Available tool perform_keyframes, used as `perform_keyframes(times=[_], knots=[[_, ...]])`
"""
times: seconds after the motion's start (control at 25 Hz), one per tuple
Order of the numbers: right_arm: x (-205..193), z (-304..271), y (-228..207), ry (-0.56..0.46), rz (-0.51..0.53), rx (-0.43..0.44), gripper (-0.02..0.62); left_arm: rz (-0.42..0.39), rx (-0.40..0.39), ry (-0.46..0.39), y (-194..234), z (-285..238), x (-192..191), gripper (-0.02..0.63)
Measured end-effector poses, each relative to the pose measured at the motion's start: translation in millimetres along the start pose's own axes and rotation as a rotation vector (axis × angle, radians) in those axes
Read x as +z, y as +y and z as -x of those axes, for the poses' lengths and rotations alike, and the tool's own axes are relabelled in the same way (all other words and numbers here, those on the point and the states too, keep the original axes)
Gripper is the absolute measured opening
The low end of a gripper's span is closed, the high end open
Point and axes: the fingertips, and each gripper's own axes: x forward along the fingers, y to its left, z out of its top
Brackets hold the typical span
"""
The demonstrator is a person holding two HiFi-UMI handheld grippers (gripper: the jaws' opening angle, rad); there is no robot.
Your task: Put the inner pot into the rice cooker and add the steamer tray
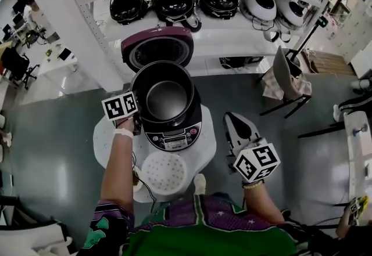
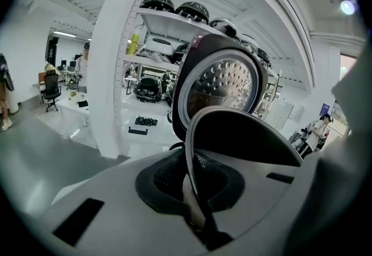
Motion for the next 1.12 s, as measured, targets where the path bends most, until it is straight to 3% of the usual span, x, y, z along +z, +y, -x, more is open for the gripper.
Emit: perform_keyframes(times=[0.68, 0.92, 1.12], knots=[[-17.2, -0.2, -20.3, 0.045, -0.009, -0.014, 0.006, -0.014, 0.022, 0.126, 2.3, -46.5, -55.9, 0.031], [-20.3, -1.9, -17.5, 0.056, -0.004, -0.005, 0.006, -0.104, 0.055, 0.145, 1.7, -58.2, -58.6, 0.034], [-20.8, 1.0, -16.2, 0.061, -0.006, -0.011, 0.006, -0.118, 0.075, 0.175, 4.0, -63.0, -66.5, 0.034]])
